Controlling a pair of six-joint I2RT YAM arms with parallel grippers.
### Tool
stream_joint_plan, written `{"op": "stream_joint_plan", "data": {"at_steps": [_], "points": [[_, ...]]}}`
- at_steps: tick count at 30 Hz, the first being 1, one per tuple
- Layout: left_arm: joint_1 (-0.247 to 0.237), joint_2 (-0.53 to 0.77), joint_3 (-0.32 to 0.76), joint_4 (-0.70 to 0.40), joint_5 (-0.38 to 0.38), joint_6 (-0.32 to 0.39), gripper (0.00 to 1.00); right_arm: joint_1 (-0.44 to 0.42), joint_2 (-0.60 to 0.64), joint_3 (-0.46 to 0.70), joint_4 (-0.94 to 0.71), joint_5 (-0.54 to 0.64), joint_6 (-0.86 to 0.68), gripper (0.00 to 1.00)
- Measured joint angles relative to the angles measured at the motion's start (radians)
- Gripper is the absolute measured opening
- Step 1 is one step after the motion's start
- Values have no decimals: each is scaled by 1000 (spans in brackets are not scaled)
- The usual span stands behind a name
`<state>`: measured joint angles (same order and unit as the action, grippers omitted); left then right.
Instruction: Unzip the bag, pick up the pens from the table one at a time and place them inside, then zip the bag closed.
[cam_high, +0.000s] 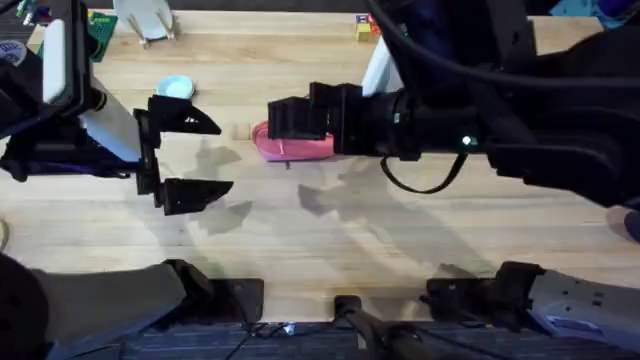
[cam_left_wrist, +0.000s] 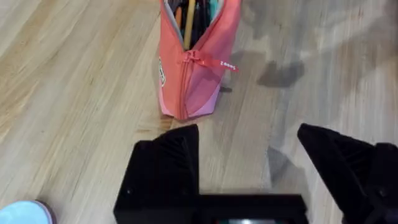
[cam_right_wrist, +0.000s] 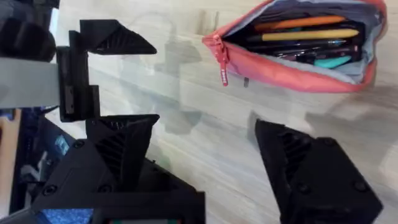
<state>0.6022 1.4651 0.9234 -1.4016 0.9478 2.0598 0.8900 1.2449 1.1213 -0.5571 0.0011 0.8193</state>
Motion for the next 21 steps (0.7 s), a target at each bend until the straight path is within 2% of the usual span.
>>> {"op": "stream_joint_plan", "data": {"at_steps": [21], "points": [[0, 0, 0, 0, 0, 0, 993, 0, 28, 0, 10, 7, 27, 998]]}}
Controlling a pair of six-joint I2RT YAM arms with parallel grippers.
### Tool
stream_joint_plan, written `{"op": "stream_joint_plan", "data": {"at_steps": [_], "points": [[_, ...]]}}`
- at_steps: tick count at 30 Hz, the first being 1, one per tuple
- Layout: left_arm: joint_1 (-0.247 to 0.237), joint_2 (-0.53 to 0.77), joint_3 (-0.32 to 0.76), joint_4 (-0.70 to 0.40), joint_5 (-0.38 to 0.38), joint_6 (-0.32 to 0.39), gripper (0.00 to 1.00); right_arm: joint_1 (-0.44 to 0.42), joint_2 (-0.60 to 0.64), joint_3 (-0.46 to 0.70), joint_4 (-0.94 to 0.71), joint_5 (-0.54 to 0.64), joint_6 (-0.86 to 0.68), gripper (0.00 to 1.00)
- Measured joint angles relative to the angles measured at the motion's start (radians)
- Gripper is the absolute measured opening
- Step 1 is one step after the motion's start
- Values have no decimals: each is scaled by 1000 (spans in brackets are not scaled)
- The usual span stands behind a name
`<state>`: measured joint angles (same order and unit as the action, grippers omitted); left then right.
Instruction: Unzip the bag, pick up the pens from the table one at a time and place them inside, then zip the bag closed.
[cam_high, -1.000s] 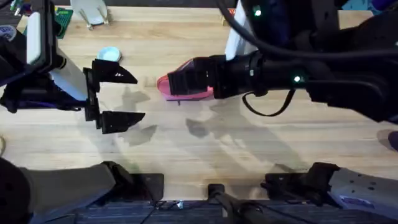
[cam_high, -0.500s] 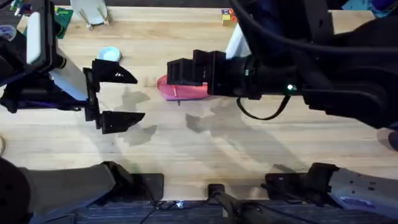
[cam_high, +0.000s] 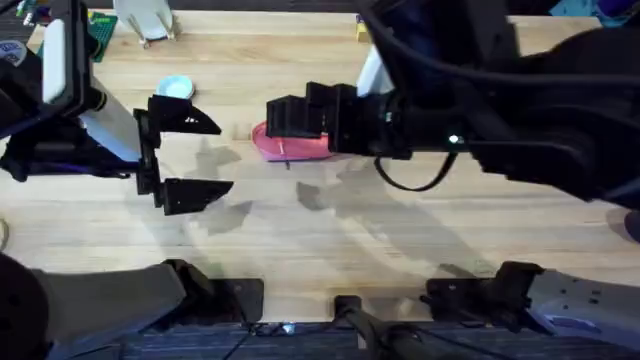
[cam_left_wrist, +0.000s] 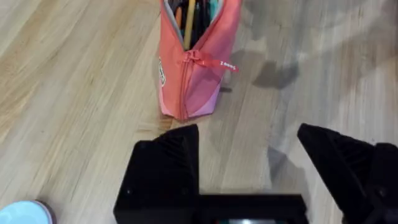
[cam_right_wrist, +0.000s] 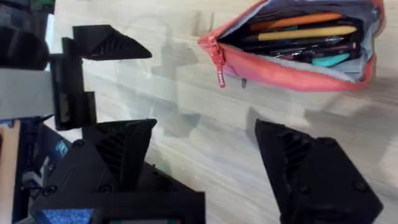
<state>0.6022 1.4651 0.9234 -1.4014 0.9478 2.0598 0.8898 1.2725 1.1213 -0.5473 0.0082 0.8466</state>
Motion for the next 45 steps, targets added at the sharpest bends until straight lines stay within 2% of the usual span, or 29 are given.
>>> {"op": "stream_joint_plan", "data": {"at_steps": [8, 23, 45], "points": [[0, 0, 0, 0, 0, 0, 993, 0, 91, 0, 34, 0, 94, 997], [0, 0, 0, 0, 0, 0, 994, 0, 247, 0, 158, -31, 175, 997], [0, 0, 0, 0, 2, 0, 994, 0, 428, 0, 402, -31, 223, 992]]}}
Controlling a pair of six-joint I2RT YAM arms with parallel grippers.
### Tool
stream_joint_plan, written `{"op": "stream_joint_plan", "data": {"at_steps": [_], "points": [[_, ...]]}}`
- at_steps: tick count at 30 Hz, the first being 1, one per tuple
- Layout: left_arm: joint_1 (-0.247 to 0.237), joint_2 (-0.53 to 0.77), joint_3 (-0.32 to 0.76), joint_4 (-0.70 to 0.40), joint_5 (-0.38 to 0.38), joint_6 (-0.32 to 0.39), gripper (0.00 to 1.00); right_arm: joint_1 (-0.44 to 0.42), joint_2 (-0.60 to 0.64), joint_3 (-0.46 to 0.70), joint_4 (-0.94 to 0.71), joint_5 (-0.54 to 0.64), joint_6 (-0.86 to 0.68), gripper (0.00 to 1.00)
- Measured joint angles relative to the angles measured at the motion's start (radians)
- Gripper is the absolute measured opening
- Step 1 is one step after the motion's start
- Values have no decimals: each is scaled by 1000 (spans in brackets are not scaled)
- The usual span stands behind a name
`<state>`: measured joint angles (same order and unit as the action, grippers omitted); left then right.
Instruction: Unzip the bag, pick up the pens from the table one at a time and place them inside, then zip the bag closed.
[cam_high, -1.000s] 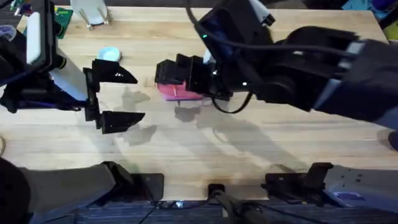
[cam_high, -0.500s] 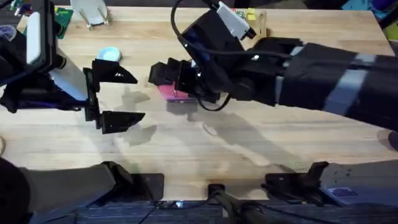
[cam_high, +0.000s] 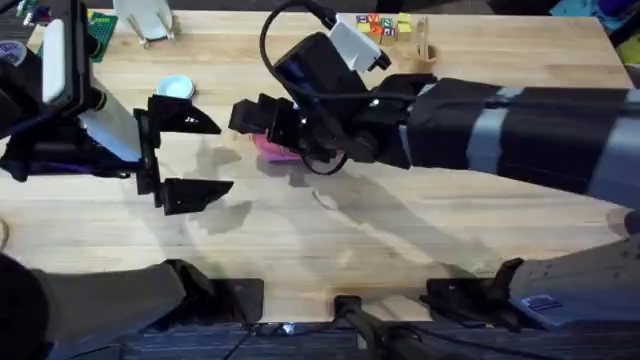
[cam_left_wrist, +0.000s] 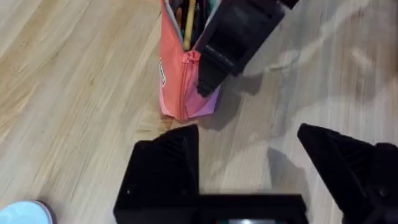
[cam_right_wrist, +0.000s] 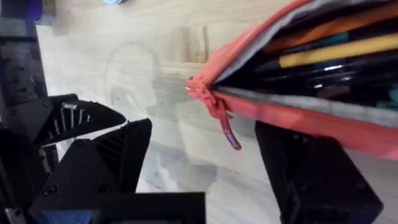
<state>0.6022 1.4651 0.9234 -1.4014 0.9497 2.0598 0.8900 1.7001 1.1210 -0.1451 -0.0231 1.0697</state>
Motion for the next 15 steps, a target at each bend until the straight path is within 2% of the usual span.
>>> {"op": "stream_joint_plan", "data": {"at_steps": [5, 8, 15], "points": [[0, 0, 0, 0, 0, 0, 994, 0, 20, 0, 12, 1, 1, 886], [0, 0, 0, 0, 0, 0, 994, 0, 20, 0, 13, 15, 1, 769], [0, 0, 0, 0, 0, 0, 995, 0, 20, 0, 13, 50, 7, 577]]}}
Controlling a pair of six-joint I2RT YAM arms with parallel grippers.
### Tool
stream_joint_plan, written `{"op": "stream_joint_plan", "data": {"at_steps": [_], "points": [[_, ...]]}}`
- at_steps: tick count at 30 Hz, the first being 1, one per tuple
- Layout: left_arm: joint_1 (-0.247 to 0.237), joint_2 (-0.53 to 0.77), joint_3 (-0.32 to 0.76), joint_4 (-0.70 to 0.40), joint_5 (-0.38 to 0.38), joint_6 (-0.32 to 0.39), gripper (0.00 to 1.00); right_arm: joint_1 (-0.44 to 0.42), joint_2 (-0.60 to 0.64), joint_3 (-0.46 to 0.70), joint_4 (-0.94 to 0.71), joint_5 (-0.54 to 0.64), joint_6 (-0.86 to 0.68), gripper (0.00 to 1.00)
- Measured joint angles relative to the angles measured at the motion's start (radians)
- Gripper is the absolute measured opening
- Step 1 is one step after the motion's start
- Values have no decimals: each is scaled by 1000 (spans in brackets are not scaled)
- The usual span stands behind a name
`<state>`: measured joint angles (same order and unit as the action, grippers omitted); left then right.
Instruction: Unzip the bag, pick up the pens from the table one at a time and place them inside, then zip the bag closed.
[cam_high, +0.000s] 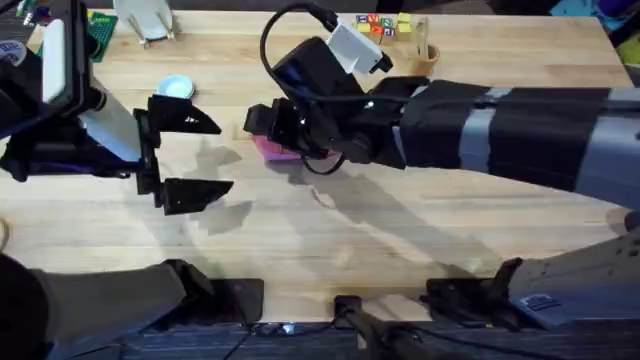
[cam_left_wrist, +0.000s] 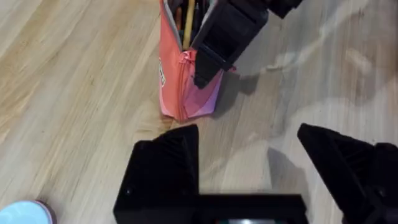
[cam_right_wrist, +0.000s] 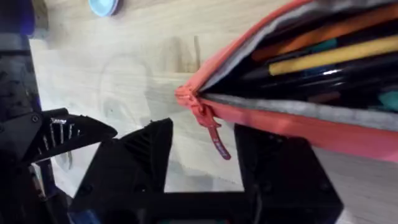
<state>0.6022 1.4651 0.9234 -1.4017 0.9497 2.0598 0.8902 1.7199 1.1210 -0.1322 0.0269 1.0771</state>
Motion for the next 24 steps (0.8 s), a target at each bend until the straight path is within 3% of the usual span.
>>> {"op": "stream_joint_plan", "data": {"at_steps": [7, 14, 24], "points": [[0, 0, 0, 0, 0, 0, 993, 0, 0, 0, 0, 35, 15, 410], [0, 0, 0, 0, 0, 0, 994, 0, 0, 0, -2, 56, 38, 53], [0, 0, 0, 0, 0, 0, 994, 0, 0, 0, -1, 58, 42, 31]]}}
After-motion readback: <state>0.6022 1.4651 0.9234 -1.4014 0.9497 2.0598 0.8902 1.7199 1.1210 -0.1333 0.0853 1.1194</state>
